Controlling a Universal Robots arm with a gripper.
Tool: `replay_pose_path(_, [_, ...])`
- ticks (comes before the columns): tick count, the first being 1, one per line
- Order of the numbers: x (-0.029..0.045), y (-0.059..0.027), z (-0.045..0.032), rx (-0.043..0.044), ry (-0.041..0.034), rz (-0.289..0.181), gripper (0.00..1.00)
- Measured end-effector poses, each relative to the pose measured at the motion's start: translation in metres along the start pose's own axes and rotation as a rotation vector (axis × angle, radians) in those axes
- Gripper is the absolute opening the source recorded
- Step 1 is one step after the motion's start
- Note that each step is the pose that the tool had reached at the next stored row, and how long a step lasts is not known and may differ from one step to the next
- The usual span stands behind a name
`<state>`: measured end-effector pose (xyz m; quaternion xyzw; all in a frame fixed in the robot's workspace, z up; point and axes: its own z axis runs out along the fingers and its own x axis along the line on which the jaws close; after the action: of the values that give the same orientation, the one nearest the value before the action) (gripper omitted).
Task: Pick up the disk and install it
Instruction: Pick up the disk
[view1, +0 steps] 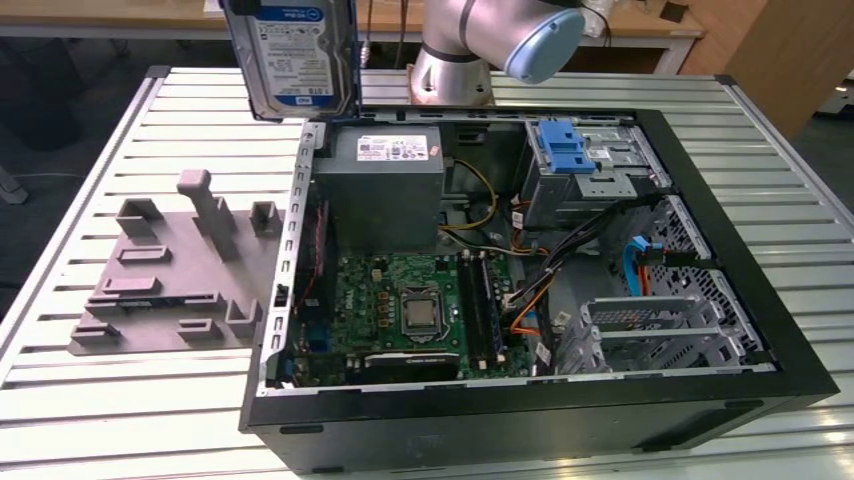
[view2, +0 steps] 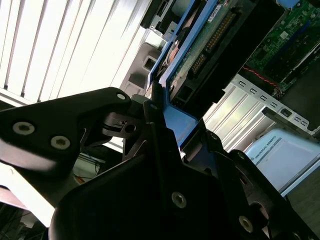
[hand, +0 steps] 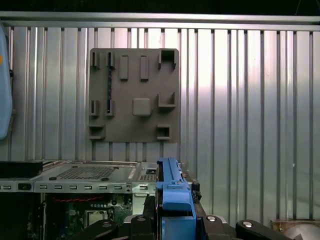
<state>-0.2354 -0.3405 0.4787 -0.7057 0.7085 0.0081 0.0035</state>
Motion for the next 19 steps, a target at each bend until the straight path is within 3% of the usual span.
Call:
replay_pose_path(8, [0.0011, -0.0053, -0.0001, -0.0002, -0.0005, 0.0, 0.36])
replay_pose_path(19, [0.0085, -0.0127, -0.0002, -0.0001, -0.0008, 0.0, 0.36])
